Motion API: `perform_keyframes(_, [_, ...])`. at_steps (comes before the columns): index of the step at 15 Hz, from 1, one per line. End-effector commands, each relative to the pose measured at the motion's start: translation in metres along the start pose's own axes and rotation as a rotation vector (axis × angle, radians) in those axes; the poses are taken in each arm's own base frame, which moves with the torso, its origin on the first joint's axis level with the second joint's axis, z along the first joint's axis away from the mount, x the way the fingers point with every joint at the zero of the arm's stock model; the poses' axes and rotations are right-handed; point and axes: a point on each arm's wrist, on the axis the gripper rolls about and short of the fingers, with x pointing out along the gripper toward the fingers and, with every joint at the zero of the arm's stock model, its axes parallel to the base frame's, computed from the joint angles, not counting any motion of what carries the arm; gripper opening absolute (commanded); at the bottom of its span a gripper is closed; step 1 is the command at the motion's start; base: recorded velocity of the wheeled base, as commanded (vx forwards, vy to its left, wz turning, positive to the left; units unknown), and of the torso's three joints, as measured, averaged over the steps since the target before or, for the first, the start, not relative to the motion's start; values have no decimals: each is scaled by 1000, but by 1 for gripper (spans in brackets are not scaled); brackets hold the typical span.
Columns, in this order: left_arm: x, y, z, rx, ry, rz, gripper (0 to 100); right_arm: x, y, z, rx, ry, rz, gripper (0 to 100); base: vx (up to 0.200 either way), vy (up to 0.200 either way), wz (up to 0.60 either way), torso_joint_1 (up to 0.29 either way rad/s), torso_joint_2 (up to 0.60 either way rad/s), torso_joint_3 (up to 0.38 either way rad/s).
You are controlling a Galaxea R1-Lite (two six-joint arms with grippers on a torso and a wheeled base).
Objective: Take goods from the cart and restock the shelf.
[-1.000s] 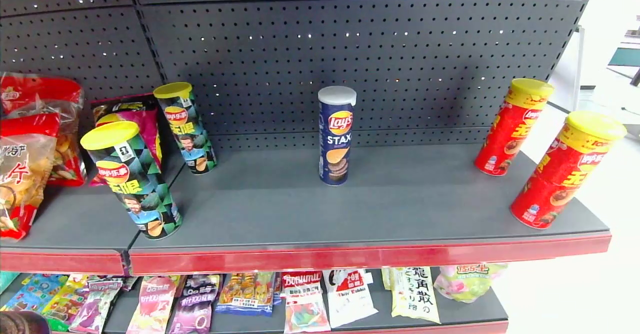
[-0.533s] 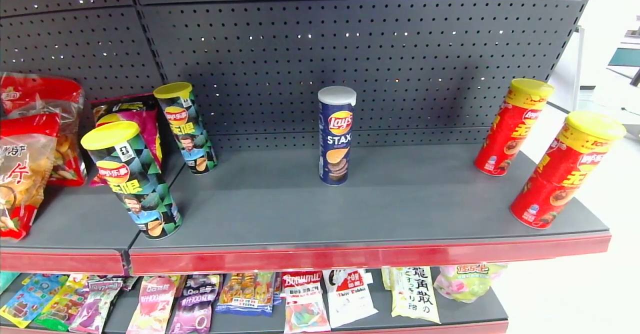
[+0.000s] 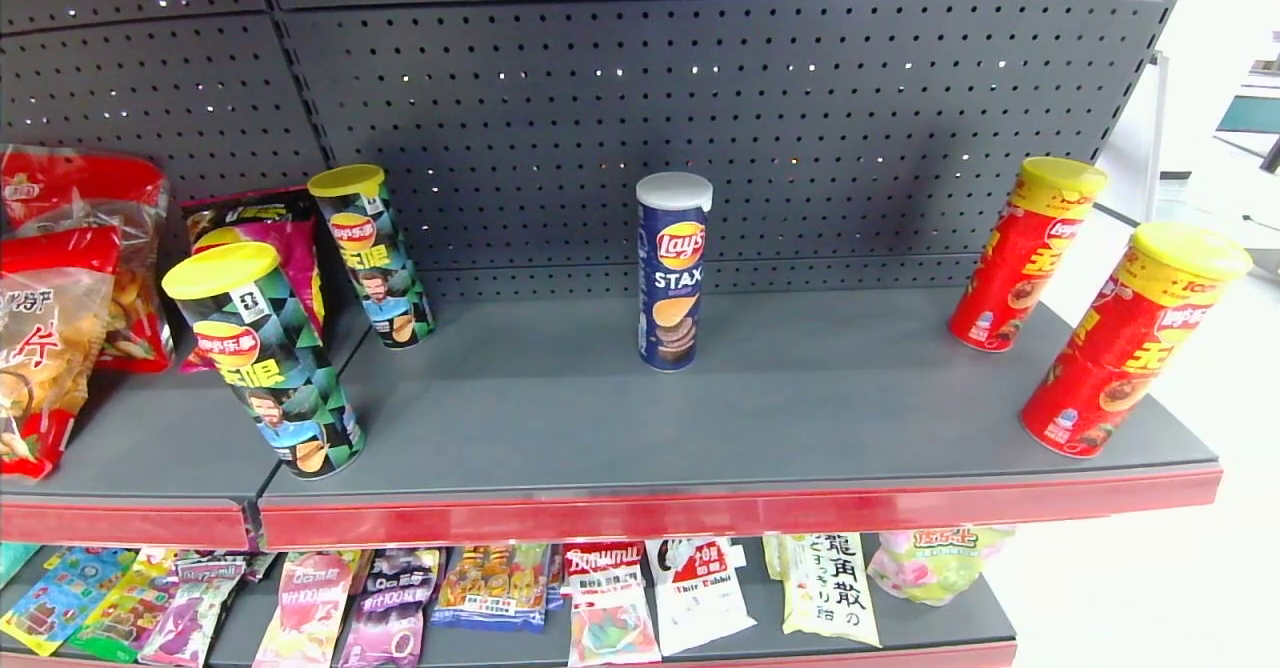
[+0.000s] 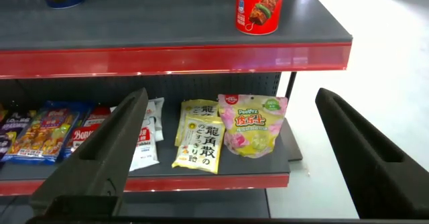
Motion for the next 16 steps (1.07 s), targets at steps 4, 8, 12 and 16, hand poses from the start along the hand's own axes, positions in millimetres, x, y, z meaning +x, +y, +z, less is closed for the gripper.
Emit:
perform_keyframes(4, [2, 2, 0, 5, 20, 108, 0, 0, 0, 0, -8, 0, 2, 100, 0, 0, 0, 0, 0, 0])
perform_keyframes(8, [5, 2, -3, -6, 71, 235, 0, -2, 2, 58, -50, -56, 99, 100, 0, 0, 0, 0, 0, 0])
perform_keyframes(12, [7, 2, -7, -7, 95, 232, 0, 63, 12, 168, -99, 28, 403, 100, 0, 0, 0, 0, 0, 0])
perform_keyframes(16, [8, 3, -7, -5, 98, 244, 0, 154, 61, 195, -163, 187, 697, 100, 0, 0, 0, 0, 0, 0])
